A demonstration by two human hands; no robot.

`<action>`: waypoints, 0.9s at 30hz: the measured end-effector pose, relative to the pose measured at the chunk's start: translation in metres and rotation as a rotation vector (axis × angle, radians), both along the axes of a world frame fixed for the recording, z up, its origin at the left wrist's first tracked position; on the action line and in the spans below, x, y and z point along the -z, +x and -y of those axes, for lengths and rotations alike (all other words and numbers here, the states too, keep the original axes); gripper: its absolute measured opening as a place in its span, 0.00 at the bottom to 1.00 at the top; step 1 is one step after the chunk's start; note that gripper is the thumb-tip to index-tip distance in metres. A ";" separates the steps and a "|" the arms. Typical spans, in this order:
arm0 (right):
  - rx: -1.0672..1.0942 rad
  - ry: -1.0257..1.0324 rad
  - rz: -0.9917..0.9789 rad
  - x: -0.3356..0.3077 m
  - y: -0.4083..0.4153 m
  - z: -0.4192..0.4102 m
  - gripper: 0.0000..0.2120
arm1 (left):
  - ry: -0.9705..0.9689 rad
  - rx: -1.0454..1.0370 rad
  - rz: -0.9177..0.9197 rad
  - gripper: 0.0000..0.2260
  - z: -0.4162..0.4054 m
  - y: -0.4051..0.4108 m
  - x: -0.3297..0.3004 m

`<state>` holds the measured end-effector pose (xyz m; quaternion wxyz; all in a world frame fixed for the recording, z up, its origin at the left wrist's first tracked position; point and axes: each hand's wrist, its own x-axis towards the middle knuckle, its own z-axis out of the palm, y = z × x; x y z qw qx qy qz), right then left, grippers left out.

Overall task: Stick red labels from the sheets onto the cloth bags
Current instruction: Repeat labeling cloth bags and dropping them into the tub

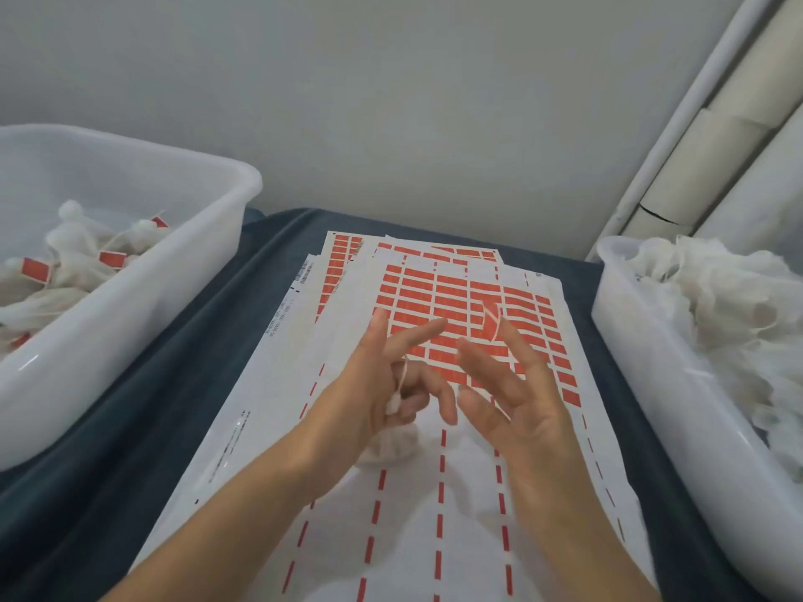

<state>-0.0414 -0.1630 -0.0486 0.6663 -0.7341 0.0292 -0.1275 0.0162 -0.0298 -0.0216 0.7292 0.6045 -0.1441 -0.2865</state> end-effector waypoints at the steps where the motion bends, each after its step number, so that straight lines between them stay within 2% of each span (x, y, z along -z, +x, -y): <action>1: 0.002 0.017 0.000 0.001 0.000 0.000 0.29 | 0.003 0.027 0.000 0.26 0.000 -0.002 0.001; 7: -0.064 0.008 -0.028 0.002 -0.003 0.001 0.29 | 0.038 0.316 0.095 0.27 -0.004 -0.009 0.006; 12: -0.074 -0.013 -0.037 0.003 -0.003 0.004 0.31 | 0.005 0.367 0.096 0.29 -0.006 -0.003 0.017; 14: -0.048 -0.030 -0.025 0.001 -0.002 0.005 0.31 | 0.008 0.336 0.092 0.29 -0.007 -0.002 0.019; 16: -0.001 -0.049 -0.003 -0.001 -0.002 0.006 0.30 | 0.089 0.260 0.120 0.26 -0.007 -0.001 0.016; 18: 0.060 -0.107 0.038 -0.001 -0.002 0.007 0.29 | 0.228 0.131 0.241 0.19 -0.008 0.000 0.016; 21: 0.135 -0.216 0.087 0.000 -0.002 0.007 0.27 | 0.395 0.003 0.452 0.02 -0.006 0.001 0.019; 22: 0.152 -0.227 0.084 0.001 -0.002 0.006 0.26 | 0.410 -0.010 0.475 0.03 -0.005 0.000 0.020; 24: 0.192 -0.211 0.069 0.001 -0.002 0.004 0.25 | 0.375 -0.048 0.426 0.04 -0.004 -0.001 0.022; 27: 0.286 -0.163 0.043 -0.003 -0.004 0.008 0.19 | 0.256 -0.163 0.252 0.03 -0.004 -0.001 0.019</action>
